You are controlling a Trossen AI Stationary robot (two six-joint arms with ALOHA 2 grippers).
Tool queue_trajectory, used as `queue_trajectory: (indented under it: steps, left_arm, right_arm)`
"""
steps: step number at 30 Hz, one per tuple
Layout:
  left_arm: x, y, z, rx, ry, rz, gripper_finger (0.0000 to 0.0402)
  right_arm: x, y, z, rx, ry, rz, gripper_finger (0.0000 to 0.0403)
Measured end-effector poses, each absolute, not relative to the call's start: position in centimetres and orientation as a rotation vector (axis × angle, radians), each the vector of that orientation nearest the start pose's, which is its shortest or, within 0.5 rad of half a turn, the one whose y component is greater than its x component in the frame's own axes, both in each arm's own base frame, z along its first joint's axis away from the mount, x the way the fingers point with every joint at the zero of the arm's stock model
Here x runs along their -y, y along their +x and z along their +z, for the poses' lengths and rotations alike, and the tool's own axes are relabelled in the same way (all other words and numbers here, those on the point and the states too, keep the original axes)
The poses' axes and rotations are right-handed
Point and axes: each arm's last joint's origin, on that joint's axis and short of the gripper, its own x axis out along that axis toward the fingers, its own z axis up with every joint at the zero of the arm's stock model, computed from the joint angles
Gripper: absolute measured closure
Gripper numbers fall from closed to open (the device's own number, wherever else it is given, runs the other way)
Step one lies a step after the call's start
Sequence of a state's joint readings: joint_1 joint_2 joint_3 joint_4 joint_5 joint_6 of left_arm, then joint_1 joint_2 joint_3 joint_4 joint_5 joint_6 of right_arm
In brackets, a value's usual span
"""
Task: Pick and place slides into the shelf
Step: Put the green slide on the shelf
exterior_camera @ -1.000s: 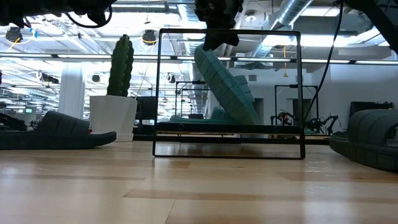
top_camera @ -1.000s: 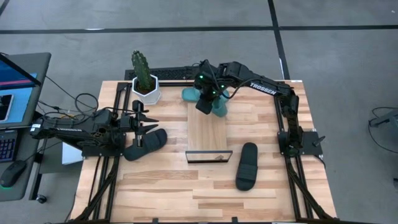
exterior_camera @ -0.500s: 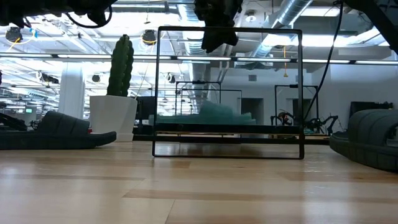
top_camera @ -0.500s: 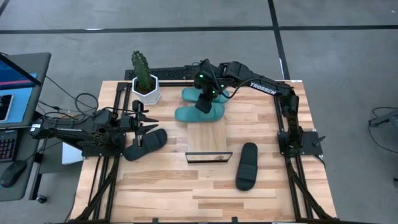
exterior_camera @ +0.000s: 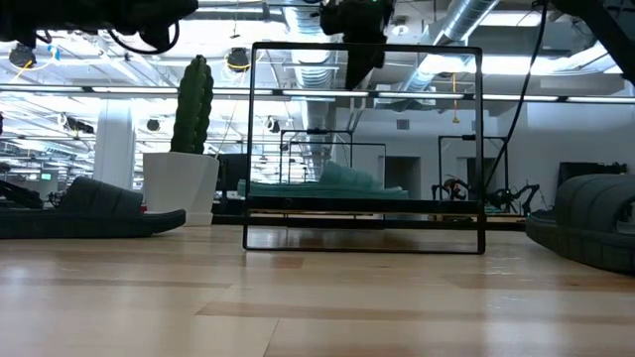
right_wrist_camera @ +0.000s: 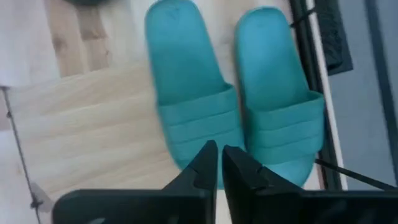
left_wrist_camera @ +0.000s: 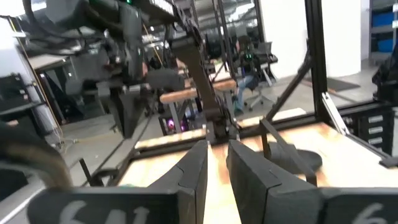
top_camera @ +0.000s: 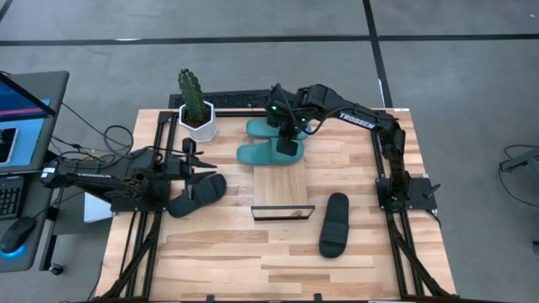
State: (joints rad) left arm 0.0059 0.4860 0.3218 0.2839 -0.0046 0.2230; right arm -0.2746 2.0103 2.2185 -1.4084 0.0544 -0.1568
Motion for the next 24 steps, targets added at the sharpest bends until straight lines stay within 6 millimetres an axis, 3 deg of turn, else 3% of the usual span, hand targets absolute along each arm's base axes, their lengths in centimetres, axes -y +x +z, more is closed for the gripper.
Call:
queue_trajectory:
  steps: [5, 10, 14, 19, 24]
  left_arm:
    - [-0.1, 14.0, 25.1, 0.053, 0.221, 0.035, 0.0346]
    - [-0.8, 14.7, 24.0, -0.064, 0.193, 0.237, 0.0346]
    - [-1.2, 15.2, 23.0, -0.153, 0.184, 0.389, 0.0346]
    - [-1.4, 15.6, 22.2, -0.22, 0.177, 0.445, 0.0346]
    - [-1.7, 15.3, 21.6, -0.288, 0.161, 0.555, 0.0346]
  right_arm:
    - [10.3, 36.9, 37.8, -1.176, -0.053, -0.175, 0.0401]
    - [10.2, 34.9, 40.4, -1.107, -0.119, -0.263, 0.0402]
    - [9.8, 32.0, 43.5, -1.017, -0.158, -0.346, 0.0403]
    - [8.8, 27.7, 46.9, -0.836, -0.216, -0.477, 0.0403]
    - [8.5, 22.5, 47.9, -0.604, -0.236, -0.579, 0.0403]
